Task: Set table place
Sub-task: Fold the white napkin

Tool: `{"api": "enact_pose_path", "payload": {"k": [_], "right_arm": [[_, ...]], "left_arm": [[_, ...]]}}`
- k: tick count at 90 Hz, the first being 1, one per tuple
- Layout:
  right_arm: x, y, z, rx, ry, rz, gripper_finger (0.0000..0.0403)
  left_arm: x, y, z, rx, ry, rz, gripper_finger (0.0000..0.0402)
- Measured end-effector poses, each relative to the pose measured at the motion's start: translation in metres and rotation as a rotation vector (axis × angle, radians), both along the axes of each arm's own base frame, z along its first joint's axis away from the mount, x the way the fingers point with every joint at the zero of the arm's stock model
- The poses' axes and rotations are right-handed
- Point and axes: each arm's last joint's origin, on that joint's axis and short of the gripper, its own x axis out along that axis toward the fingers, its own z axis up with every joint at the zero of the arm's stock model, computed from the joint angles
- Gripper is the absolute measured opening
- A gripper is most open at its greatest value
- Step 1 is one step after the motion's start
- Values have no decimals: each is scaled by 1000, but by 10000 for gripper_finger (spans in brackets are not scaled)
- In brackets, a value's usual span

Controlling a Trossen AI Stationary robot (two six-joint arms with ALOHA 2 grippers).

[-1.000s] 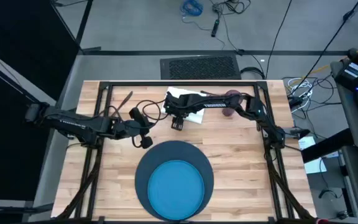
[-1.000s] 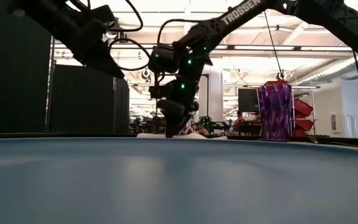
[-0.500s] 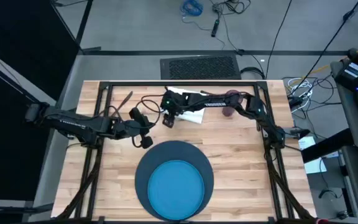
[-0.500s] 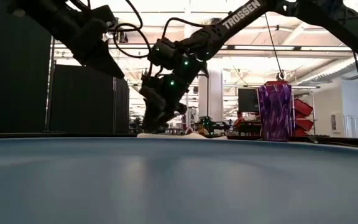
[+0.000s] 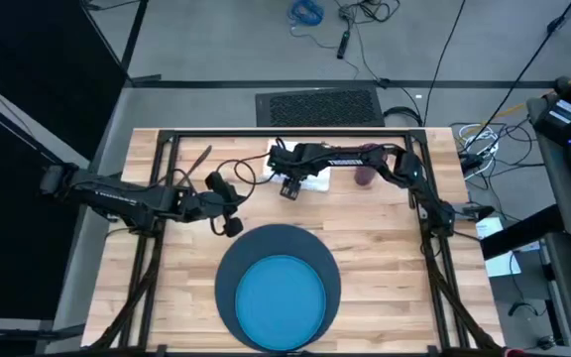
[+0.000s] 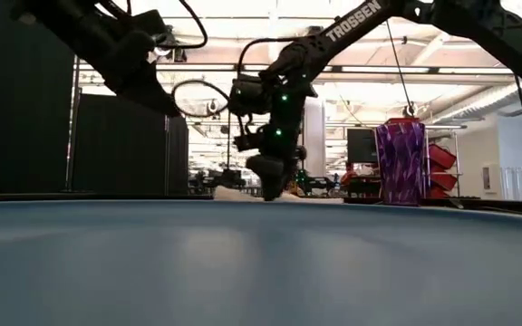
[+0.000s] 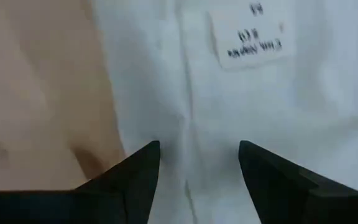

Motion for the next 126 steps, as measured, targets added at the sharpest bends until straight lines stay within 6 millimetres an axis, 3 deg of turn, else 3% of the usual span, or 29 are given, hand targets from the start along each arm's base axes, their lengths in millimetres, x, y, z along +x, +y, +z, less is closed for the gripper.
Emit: {"api": "enact_pose_path", "payload": {"k": [22, 40, 62, 77, 90, 105, 126], "right_arm": [[4, -1, 1, -10, -51, -22, 205], [19, -2, -13, 152, -203, 18, 205], [27, 7, -17, 124, -240, -5, 205], [34, 19, -17, 138, -273, 43, 205], [45, 43, -15, 245, -340, 229, 205], [54, 66, 2, 78, -287, 363, 205], [54, 78, 68, -347, -183, 412, 205]], "left_arm": [[0, 0, 0, 4, 2, -4, 0], [0, 0, 0, 3, 2, -2, 0], [0, 0, 0, 8, 1, 2, 0], [0, 1, 0, 26, 0, 21, 0], [-1, 3, 1, 69, -2, 71, 0], [-3, 4, 0, 106, 22, 106, 0], [-5, 4, -2, 110, 43, 117, 0]]}}
